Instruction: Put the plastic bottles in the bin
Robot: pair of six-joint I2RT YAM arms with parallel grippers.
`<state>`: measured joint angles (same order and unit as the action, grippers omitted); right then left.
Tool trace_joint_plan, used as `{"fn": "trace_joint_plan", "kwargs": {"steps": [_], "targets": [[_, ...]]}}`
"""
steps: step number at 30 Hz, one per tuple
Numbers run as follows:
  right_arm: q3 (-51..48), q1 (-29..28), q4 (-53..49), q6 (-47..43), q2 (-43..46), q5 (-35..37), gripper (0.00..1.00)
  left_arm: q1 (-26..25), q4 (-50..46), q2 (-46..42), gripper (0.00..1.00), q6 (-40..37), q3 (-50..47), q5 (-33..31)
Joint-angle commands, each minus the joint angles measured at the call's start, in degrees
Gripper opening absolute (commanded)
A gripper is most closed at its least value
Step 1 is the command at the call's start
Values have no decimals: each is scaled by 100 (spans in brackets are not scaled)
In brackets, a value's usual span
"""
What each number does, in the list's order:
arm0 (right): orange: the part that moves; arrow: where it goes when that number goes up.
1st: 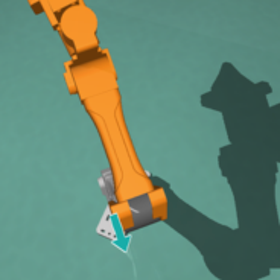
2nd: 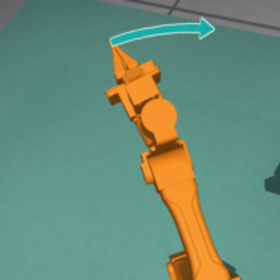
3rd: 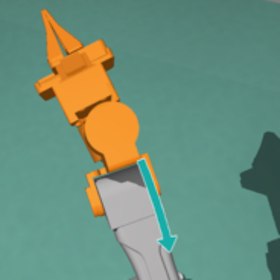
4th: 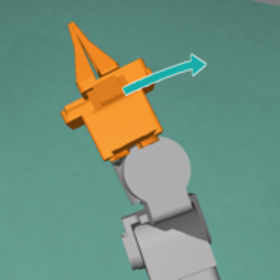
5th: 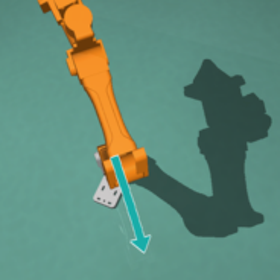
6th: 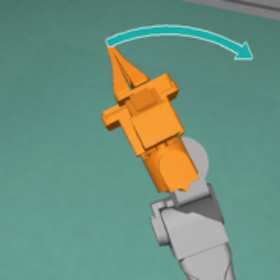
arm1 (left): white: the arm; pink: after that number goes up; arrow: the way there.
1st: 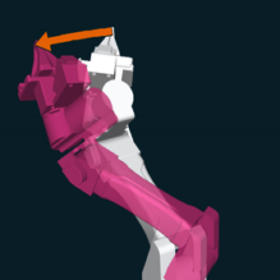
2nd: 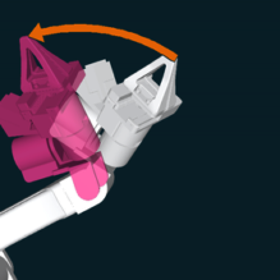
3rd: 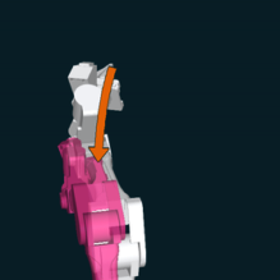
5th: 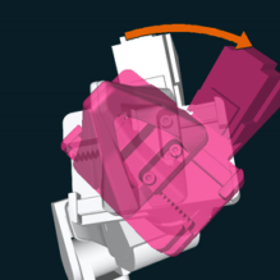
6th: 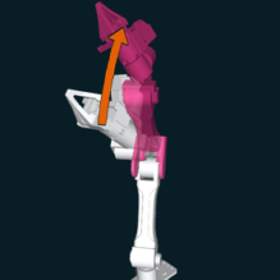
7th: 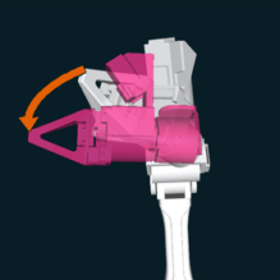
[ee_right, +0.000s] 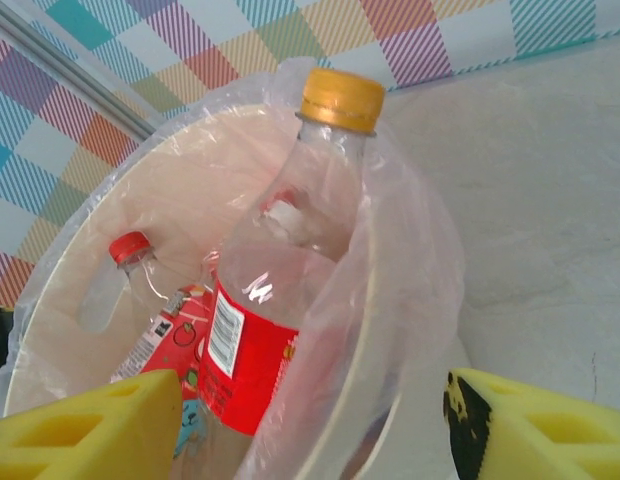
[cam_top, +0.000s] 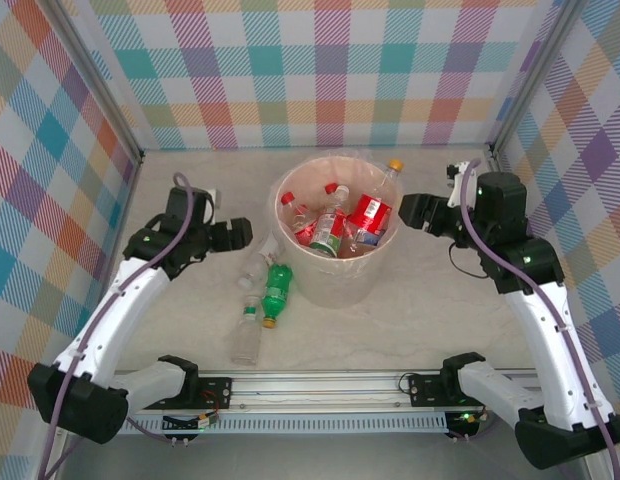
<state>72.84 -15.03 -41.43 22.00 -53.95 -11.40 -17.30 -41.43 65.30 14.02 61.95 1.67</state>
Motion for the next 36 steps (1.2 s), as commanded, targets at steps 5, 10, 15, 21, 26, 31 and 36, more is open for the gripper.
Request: {"fn": "trace_joint_plan", "kwargs": {"steps": [5,10,15,21,26,31,36], "targets": [[-229,-23,-298,54,582,165,70,60,1022,976,100,-1,-325,668],[-439,-30,-314,151,680,164,68,51,1387,1699,100,-32,-359,749],[-490,-26,-342,120,617,162,67,59,1923,2141,100,193,-580,962],[-488,-22,-263,138,552,107,67,51,2054,2741,100,201,-456,1068],[-549,-27,-142,182,579,76,67,34,1987,2979,96,192,-422,736],[-396,-27,-230,61,485,76,66,34,1953,3182,90,182,-397,555],[-373,-22,-269,6,448,111,65,34,1809,3178,84,114,-333,346]]}}
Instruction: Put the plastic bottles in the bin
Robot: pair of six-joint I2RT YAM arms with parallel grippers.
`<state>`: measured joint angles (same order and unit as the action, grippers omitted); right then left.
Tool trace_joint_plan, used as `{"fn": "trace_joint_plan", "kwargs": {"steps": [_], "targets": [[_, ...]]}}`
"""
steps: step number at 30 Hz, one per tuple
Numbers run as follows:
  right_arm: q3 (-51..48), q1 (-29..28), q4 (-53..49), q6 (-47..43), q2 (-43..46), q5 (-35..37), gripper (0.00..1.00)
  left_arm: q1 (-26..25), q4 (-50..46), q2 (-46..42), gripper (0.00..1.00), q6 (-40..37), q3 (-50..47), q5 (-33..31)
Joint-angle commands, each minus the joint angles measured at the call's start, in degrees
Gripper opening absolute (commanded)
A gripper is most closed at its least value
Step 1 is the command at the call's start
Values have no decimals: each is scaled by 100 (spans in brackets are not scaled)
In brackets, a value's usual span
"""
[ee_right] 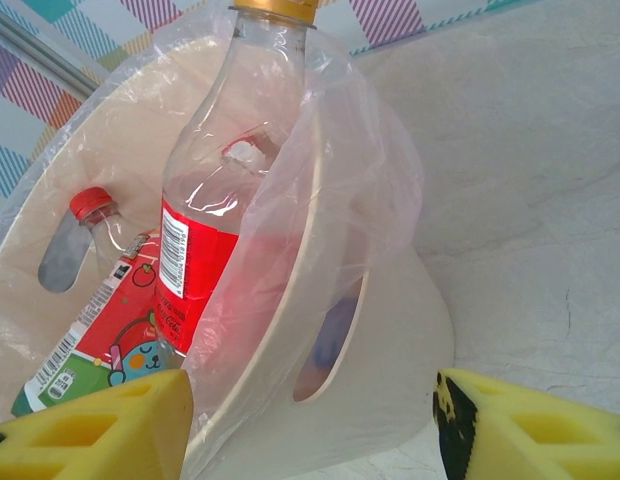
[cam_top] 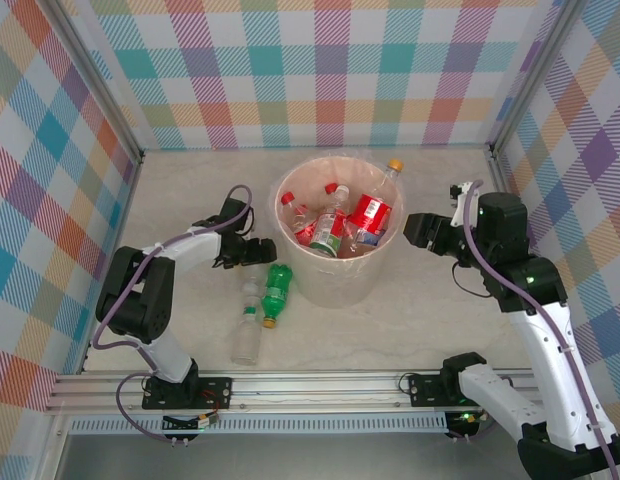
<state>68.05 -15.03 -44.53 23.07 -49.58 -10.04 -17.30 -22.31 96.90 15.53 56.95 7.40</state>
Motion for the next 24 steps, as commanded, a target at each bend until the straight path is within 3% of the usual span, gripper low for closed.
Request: {"fn": "trace_joint_plan", "kwargs": {"steps": [1,6,11,24], "targets": [[80,-31,52,-98,19,-15,65,34,-150,6,83,-63,201,-265],[7,-25,85,-83,-3,-6,65,34,-342,-158,76,-287,357,-695],[67,-20,203,-15,-131,-114,64,42,-455,-216,64,-572,509,-1108],[348,-22,716,124,-895,-286,64,60,-1122,-770,56,-915,1101,-1033]]}}
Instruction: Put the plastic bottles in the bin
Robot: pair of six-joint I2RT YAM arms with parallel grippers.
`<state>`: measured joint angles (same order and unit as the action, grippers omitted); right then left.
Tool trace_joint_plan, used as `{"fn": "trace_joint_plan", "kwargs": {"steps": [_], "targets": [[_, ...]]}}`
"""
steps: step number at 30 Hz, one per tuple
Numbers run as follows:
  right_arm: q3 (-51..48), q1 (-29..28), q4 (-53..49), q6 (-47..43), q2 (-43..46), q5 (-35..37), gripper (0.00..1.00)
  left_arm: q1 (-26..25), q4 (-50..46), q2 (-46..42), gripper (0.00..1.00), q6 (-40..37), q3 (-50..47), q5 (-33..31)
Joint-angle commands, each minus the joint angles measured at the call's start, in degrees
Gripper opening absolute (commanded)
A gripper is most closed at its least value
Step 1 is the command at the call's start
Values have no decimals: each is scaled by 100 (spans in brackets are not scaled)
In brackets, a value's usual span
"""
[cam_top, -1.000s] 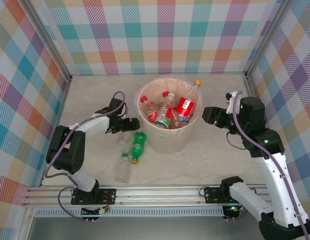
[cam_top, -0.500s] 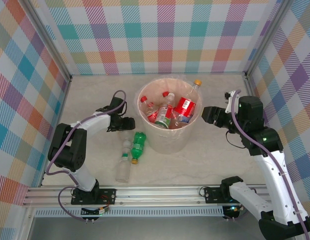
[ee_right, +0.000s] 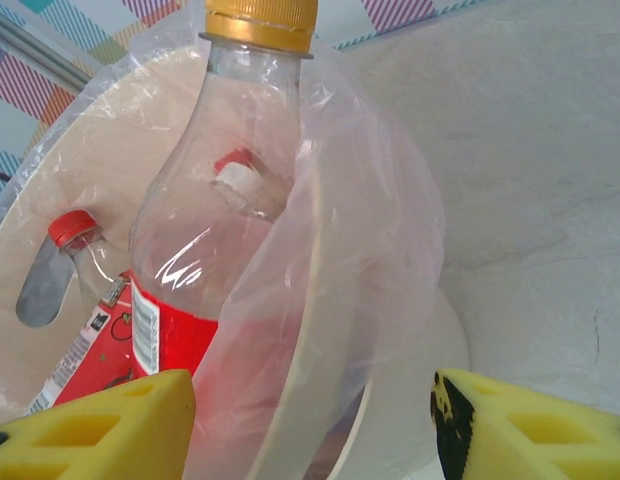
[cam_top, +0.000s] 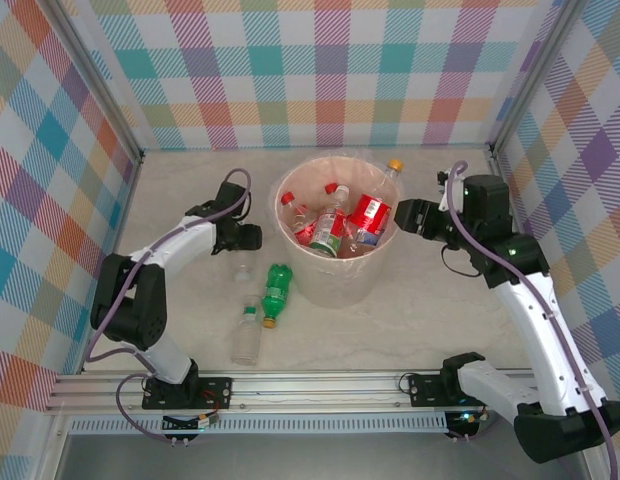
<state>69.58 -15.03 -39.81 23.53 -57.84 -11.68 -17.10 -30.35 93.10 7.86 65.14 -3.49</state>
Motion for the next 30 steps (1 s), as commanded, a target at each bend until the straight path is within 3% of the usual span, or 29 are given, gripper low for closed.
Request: {"fn": "trace_joint_plan", "kwargs": {"steps": [1,9,15,22,28,30], "targets": [[191,-26,260,77,-105,-123,64,40,-405,-448,56,-151,366,120],[92,-26,486,145,-349,-216,62,40,-1219,-1293,56,-357,1251,3],[47,-27,577,192,-421,-334,56,40,-1491,-1983,54,-431,1923,319],[-18,-29,620,218,-404,-401,56,40,-1166,-2344,51,-880,2731,1716],[-153,-26,721,236,-325,-387,57,15,-218,-2289,47,-179,2771,3550],[-173,-27,744,230,-307,-396,57,-94,-134,-2128,46,-91,2925,3767]]}}
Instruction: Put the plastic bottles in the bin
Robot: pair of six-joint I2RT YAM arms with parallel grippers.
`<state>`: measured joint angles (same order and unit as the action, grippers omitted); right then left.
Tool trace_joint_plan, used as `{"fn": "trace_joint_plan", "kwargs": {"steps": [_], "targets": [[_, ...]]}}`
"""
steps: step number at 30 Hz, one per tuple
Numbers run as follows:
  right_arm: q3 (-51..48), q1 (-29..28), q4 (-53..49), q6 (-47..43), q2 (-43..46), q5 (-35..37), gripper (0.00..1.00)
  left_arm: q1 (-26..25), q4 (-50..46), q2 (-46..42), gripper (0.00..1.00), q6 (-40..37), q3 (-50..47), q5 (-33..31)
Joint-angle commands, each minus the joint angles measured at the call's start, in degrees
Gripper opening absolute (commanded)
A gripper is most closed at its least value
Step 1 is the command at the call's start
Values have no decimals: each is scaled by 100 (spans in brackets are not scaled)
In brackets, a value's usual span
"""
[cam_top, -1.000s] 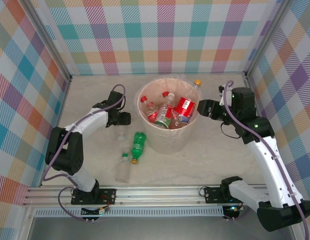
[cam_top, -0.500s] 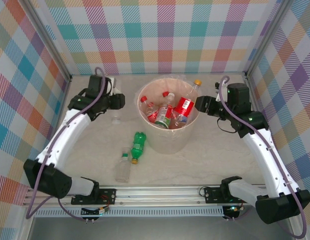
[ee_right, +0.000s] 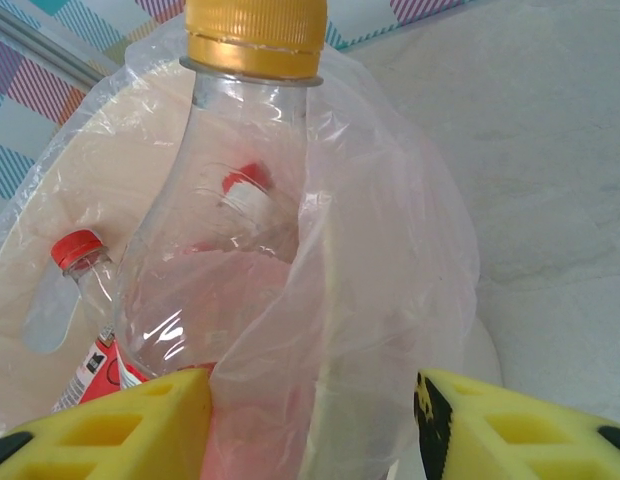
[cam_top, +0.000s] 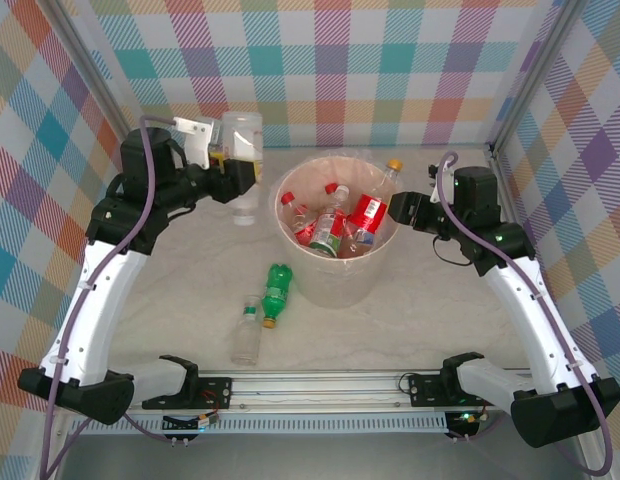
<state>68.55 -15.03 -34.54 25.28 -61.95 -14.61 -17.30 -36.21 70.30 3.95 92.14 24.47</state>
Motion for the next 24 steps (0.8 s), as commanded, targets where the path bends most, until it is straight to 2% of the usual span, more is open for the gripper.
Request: {"fn": "trace_joint_plan", "kwargs": {"steps": [1,4,8,15,18,24], "targets": [[-68,-26,216,50,100,-110,57,-184,385,267,45,249,376,938],[-42,-22,224,30,100,-144,57,-681,-87,698,43,-98,965,669],[-26,-24,243,16,78,-200,57,-1325,-856,1434,43,-609,1775,-122],[-35,-20,209,-14,73,-165,57,-1865,-1806,2438,40,-1150,2735,-1736],[-26,-23,206,-24,78,-155,57,-2015,-2107,2732,39,-1364,2930,-2035],[-15,-31,233,-44,19,-147,57,-2084,-2619,3110,40,-1594,3186,-2239]]}}
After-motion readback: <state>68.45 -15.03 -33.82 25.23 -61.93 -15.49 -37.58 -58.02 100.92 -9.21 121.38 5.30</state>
